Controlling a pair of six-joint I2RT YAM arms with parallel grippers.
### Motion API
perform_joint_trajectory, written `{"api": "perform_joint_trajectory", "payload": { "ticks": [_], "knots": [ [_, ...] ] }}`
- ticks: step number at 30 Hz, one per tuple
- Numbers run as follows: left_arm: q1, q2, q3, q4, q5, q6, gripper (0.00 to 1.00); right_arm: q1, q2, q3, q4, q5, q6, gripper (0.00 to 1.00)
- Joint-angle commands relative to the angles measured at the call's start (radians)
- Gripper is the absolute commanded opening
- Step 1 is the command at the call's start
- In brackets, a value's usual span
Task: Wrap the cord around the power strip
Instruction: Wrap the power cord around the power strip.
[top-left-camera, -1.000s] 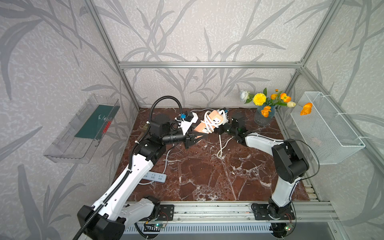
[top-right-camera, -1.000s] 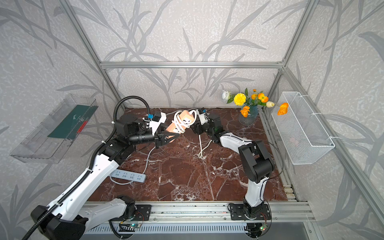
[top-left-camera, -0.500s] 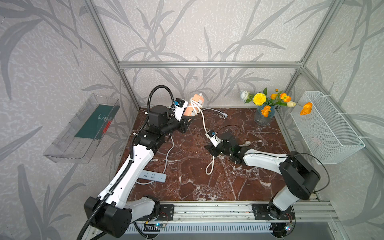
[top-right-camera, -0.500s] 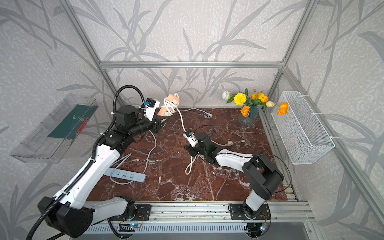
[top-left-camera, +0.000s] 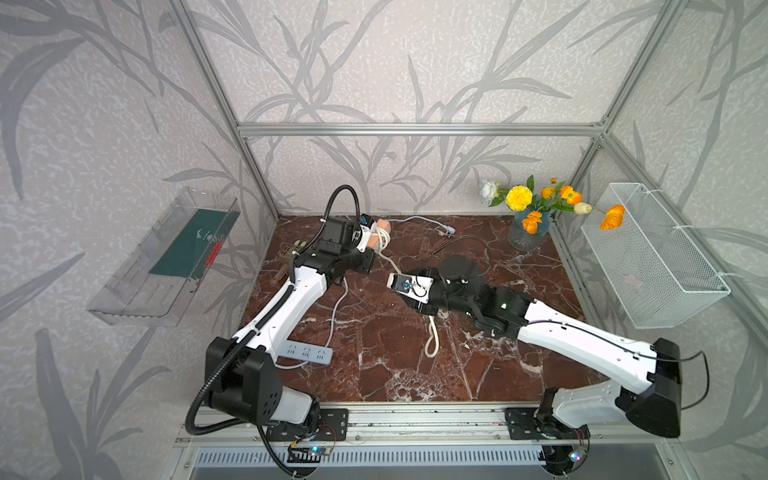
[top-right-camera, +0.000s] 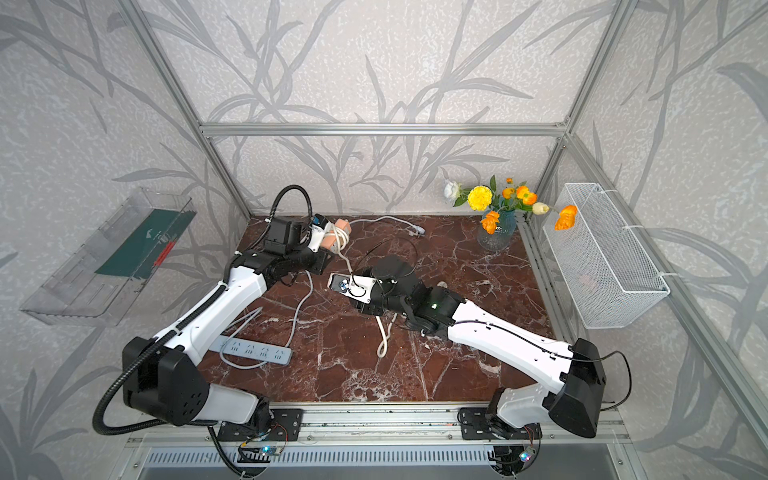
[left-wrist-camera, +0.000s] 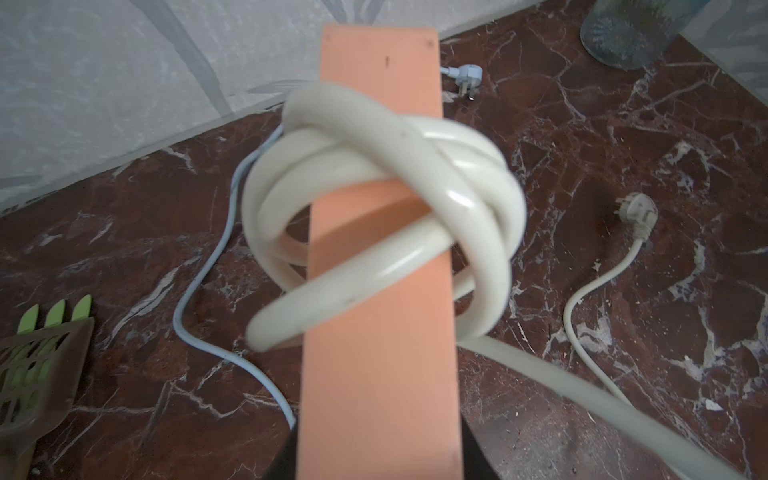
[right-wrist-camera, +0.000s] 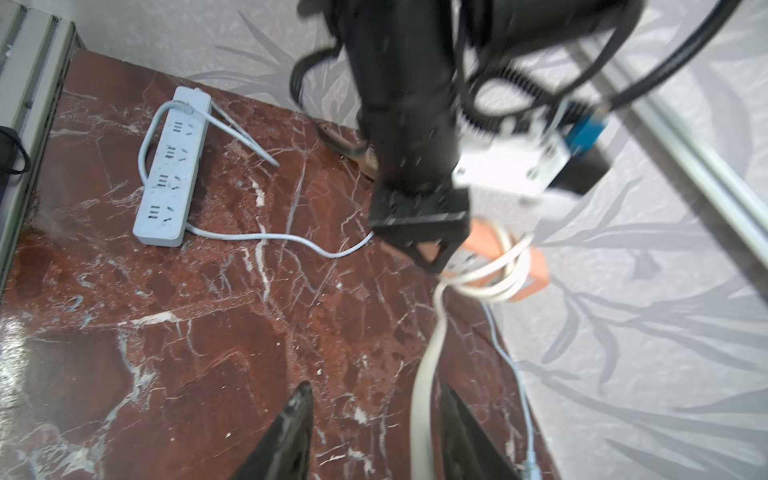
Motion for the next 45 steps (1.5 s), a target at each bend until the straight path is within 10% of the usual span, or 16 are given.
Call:
{"api": "perform_joint_trajectory", "payload": {
  "ticks": [1, 12, 18, 34, 45],
  "knots": [
    [-0.048, -0.011, 0.003, -0.023, 0.054, 0.109, 0.00, -0.052, 0.002, 0.125, 0.002, -0.031, -0.093, 0.00],
    [-0.170, -0.137, -0.072, -0.104, 0.589, 0.273, 0.00, -0.354, 0.167, 0.478, -0.212, -0.404, -0.003, 0.01],
    [-0.127, -0.154, -0.064, 0.020, 0.423, 0.152, 0.00, -0.393, 0.121, 0.344, -0.110, -0.373, 0.066, 0.01],
    [-0.013, -0.308, -0.140, 0.391, 0.880, -0.182, 0.00, -0.610, 0.140, -0.102, 0.269, -0.364, 0.449, 0.00],
    [0.066, -0.369, -0.078, 0.380, 0.676, -0.226, 0.00, -0.601, 0.308, -0.217, 0.206, -0.291, 0.530, 0.00]
  ]
}}
